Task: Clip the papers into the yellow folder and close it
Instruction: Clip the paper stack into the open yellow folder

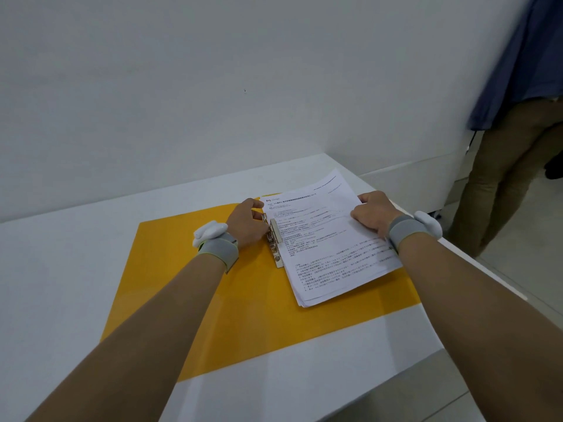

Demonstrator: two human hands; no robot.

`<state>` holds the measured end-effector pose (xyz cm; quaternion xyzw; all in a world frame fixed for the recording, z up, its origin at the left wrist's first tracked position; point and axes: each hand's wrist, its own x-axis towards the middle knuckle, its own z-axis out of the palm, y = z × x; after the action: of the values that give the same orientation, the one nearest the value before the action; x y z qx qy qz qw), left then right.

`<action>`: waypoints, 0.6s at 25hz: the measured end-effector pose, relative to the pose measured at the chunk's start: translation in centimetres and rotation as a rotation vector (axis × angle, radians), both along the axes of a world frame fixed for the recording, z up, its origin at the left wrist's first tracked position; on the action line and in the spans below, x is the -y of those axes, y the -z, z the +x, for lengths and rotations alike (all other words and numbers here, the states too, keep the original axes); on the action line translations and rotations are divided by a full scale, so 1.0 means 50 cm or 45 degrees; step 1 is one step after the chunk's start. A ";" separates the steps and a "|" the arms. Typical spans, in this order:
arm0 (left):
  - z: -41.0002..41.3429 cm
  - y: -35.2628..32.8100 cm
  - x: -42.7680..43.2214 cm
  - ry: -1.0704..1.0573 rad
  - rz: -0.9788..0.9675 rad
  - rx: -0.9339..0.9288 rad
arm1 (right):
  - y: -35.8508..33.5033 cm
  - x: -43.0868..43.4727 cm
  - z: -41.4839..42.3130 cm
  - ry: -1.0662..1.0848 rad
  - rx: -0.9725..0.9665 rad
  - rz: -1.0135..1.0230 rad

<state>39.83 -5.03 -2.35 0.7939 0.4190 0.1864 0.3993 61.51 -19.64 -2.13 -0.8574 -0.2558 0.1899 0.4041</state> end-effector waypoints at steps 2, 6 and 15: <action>-0.012 0.001 -0.009 -0.028 0.040 0.021 | 0.000 -0.003 -0.006 -0.015 0.012 -0.010; -0.077 0.008 -0.057 -0.075 0.378 -0.273 | 0.001 -0.008 -0.012 -0.017 0.034 -0.035; -0.250 0.051 -0.083 -0.146 0.613 -0.763 | -0.016 -0.009 -0.044 -0.071 0.127 -0.210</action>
<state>27.33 -0.87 -4.93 0.8595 0.5049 0.0614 0.0504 59.32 -19.19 -1.31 -0.8887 -0.2829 0.1787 0.3136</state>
